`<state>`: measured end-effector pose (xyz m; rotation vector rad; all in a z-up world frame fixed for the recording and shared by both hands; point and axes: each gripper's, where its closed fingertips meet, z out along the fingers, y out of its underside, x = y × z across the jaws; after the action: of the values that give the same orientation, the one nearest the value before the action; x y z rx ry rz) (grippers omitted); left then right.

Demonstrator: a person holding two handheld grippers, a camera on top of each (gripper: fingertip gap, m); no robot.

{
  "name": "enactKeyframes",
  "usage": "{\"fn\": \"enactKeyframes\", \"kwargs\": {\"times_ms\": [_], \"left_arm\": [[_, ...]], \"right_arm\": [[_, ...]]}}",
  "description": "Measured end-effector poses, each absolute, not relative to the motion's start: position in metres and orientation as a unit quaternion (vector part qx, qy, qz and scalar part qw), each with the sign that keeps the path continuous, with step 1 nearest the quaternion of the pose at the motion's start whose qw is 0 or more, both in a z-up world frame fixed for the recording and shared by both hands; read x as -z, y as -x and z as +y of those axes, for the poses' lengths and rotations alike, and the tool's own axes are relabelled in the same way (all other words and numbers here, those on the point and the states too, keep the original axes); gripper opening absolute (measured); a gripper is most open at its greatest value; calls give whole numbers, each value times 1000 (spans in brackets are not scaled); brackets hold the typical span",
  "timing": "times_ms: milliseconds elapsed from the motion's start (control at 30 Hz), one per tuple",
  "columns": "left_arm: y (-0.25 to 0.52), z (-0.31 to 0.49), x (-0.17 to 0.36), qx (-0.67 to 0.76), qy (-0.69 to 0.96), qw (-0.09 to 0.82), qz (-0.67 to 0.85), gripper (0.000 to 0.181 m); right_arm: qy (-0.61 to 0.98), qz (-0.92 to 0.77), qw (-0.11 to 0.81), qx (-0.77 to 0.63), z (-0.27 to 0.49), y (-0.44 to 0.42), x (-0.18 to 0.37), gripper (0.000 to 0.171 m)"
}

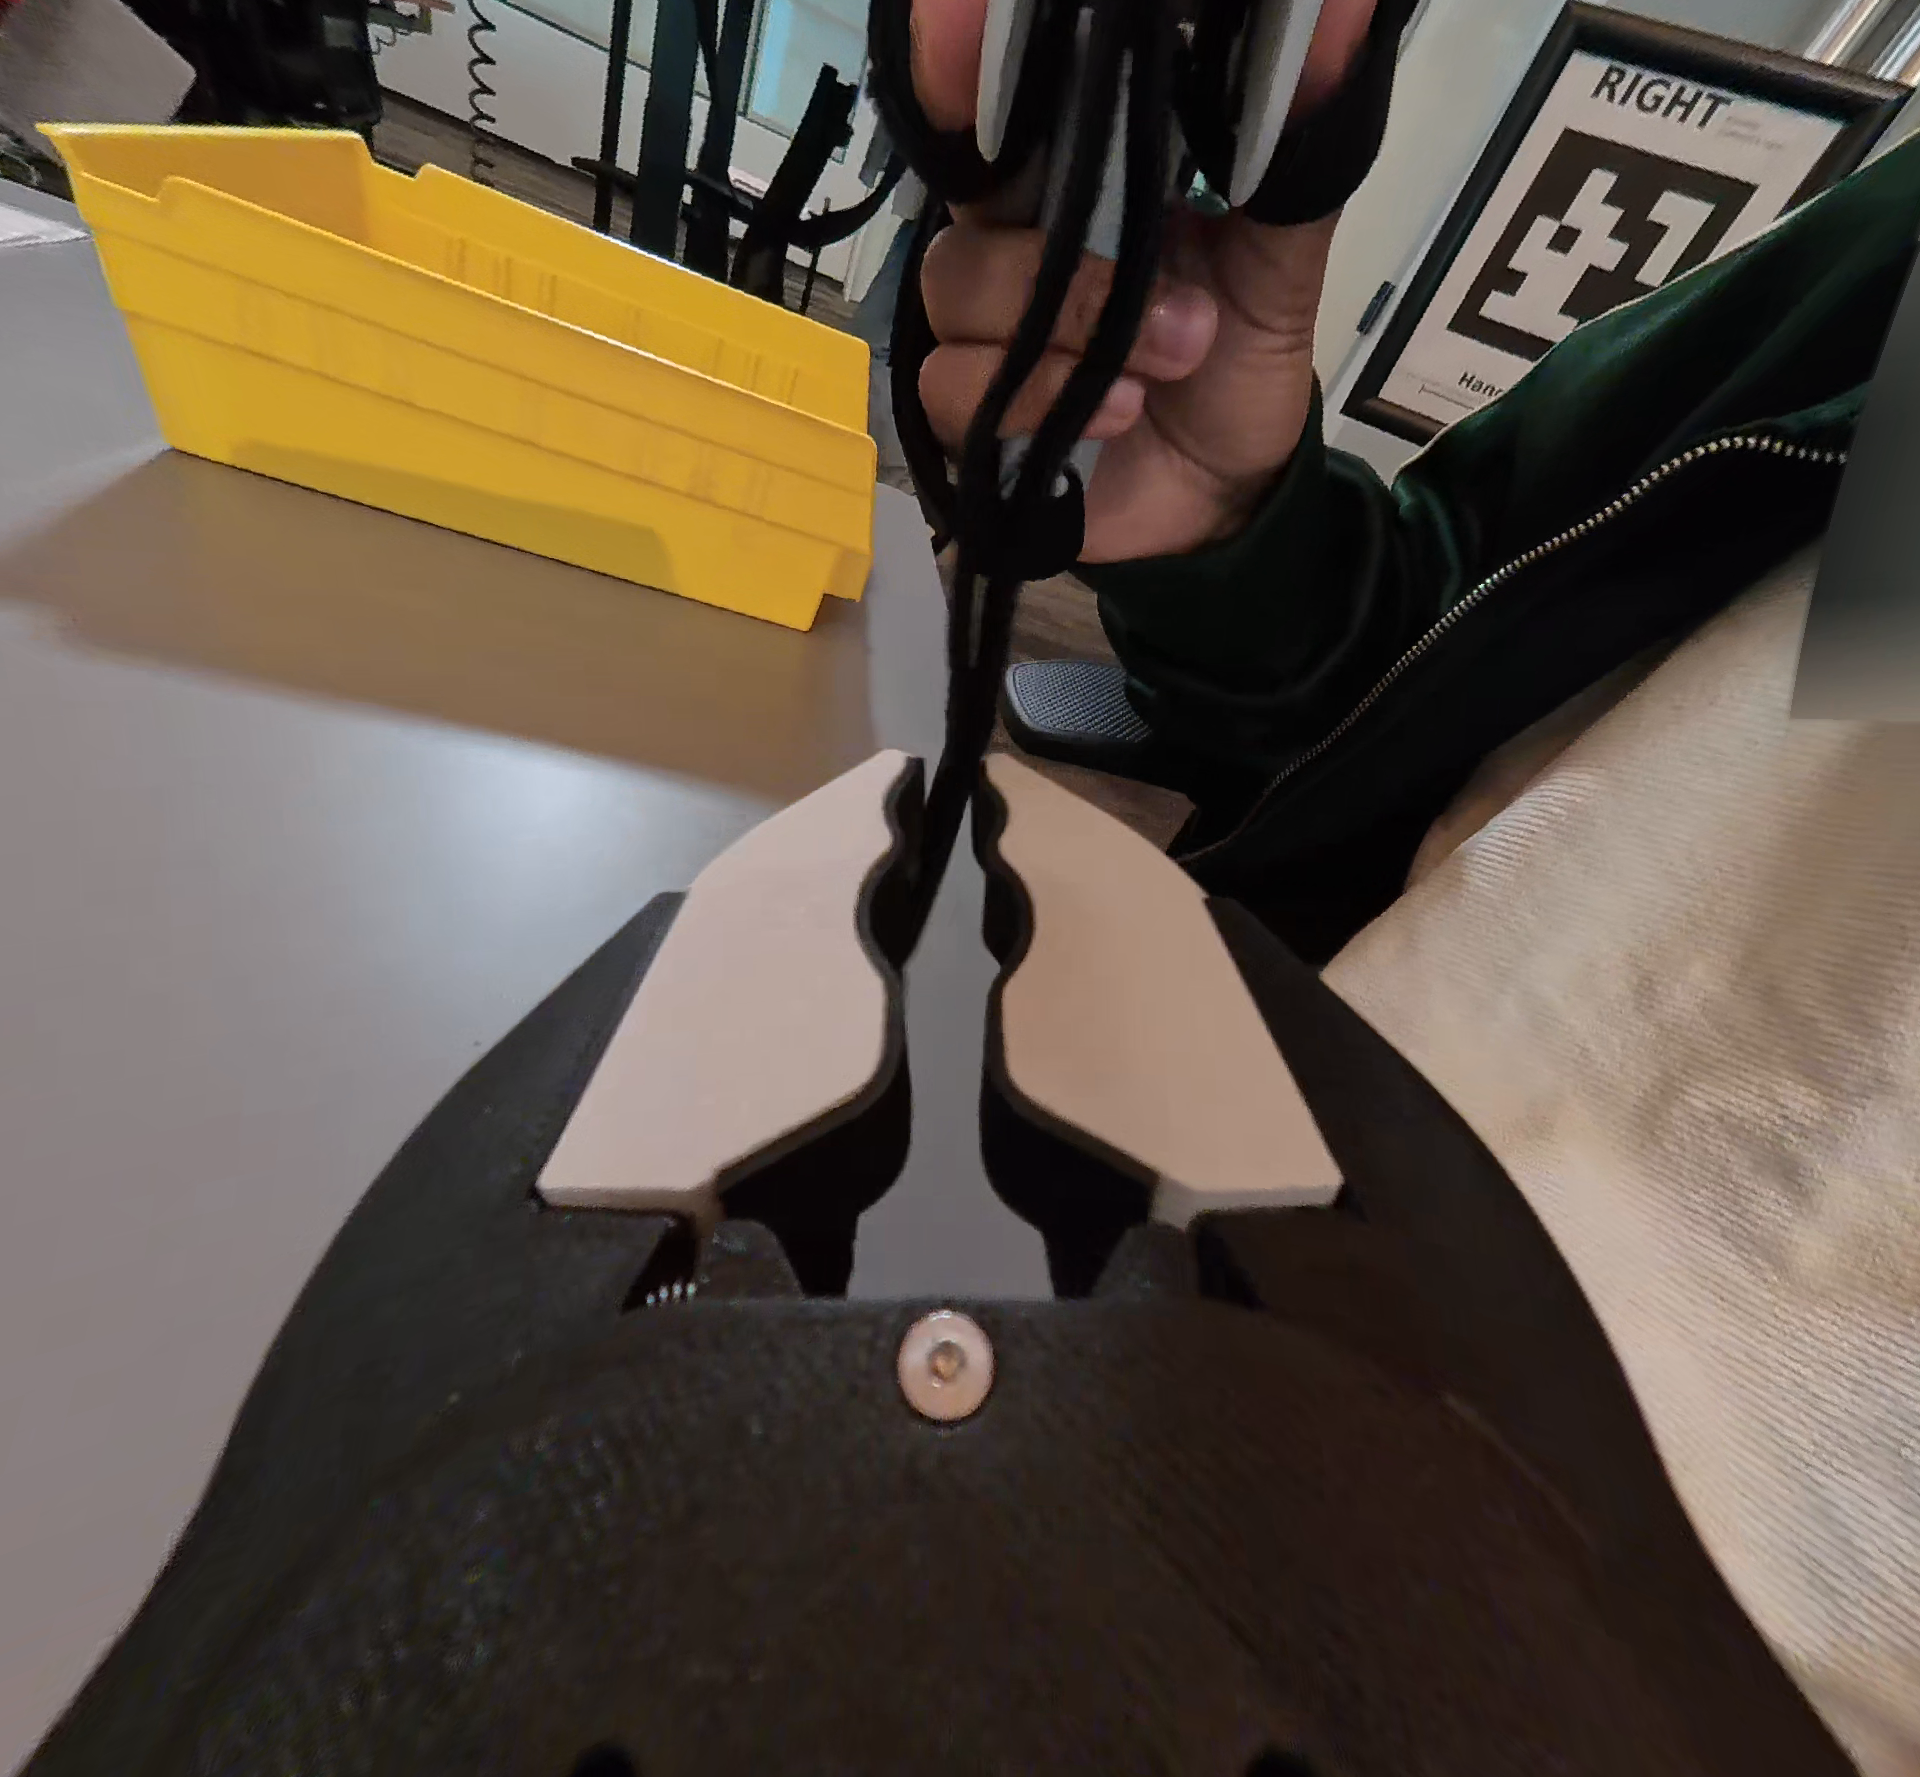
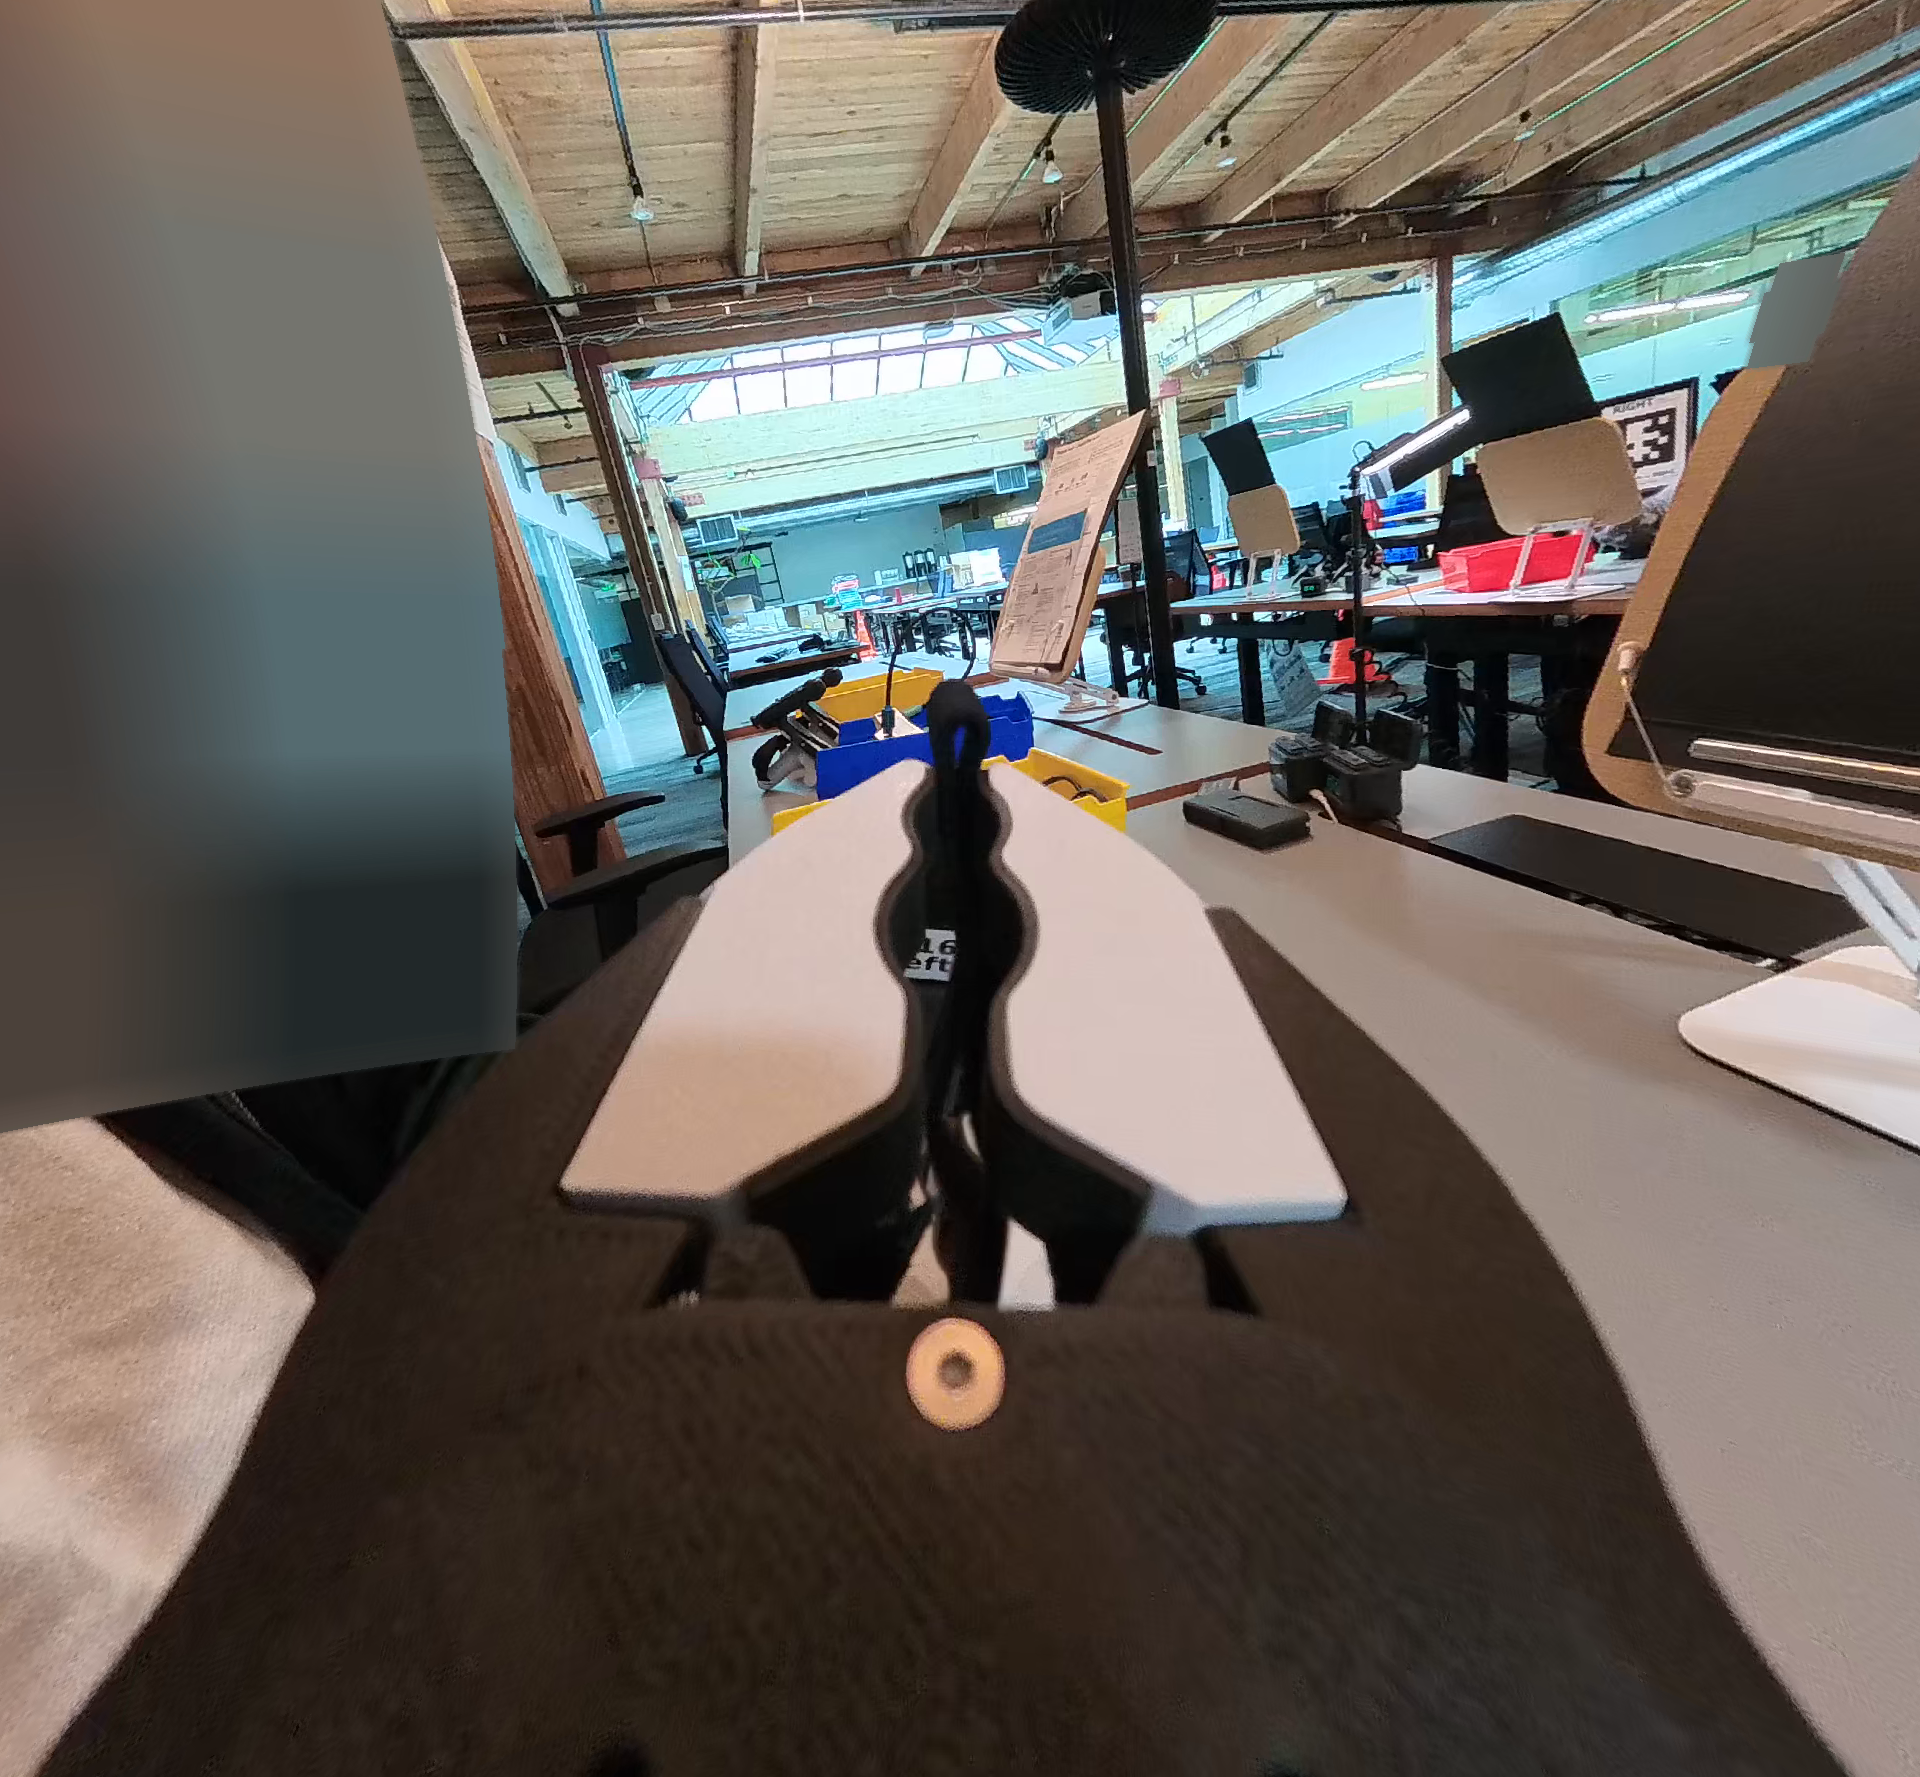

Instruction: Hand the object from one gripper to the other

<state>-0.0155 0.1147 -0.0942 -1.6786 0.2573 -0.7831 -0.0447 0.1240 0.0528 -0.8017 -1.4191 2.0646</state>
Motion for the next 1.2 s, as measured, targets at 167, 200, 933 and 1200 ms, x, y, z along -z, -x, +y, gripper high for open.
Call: {"fn": "enactKeyframes", "kwargs": {"times_ms": [167, 200, 933, 1200], "left_arm": [[14, 113, 87, 348, 712, 599, 111, 3], [15, 112, 85, 351, 709, 602, 109, 3], [82, 98, 47, 335, 624, 706, -18, 2], [77, 101, 46, 344, 616, 708, -25, 2]], "right_arm": [[318, -510, 260, -756, 130, 51, -53, 25], [328, -507, 258, -754, 133, 53, -51, 36], [405, -559, 88, -718, 95, 88, 68, 39], [382, -605, 68, -695, 68, 81, 84, 15]]}}
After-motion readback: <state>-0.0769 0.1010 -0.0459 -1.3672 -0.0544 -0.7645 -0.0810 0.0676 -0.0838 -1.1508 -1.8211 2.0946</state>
